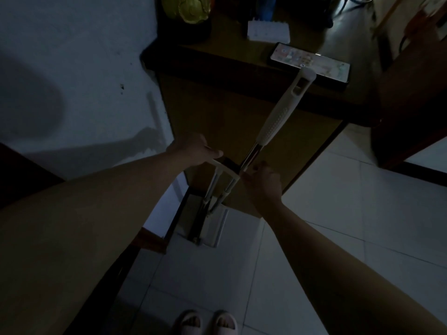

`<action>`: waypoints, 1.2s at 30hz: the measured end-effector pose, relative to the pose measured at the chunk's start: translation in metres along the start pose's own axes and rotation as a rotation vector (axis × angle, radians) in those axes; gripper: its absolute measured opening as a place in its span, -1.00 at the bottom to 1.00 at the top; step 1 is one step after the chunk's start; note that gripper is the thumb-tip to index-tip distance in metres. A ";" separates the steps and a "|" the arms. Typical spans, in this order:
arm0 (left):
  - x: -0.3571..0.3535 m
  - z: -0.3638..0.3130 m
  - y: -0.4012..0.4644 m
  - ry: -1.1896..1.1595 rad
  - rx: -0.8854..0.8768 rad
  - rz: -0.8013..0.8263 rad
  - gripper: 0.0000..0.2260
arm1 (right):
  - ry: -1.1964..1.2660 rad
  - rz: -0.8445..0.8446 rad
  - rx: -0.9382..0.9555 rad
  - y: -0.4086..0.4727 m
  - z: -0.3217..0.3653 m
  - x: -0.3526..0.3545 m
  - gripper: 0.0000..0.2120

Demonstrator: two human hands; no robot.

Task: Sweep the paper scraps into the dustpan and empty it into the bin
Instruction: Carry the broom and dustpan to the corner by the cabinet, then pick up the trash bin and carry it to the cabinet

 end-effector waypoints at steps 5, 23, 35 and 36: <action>0.004 0.001 -0.012 0.001 -0.002 -0.008 -0.35 | -0.019 0.005 0.011 -0.009 -0.001 0.002 -0.62; 0.019 -0.020 -0.113 -0.032 -0.135 -0.039 -0.25 | 0.007 -0.020 -0.082 -0.097 0.001 0.033 -0.37; -0.066 -0.104 -0.174 0.072 -0.254 0.154 -0.30 | 0.058 -0.159 -0.231 -0.159 -0.084 0.106 -0.34; -0.068 -0.107 -0.177 0.094 -0.258 0.140 -0.32 | 0.061 -0.158 -0.231 -0.161 -0.087 0.108 -0.34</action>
Point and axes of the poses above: each hand's wrist, its own y-axis towards the middle knuckle, its own x-axis out of the back of the hand, z = x × y, the point moved 5 cm from there along y, towards the middle knuckle, and after that the axes turned 8 degrees about -y, right-handed, at the moved point
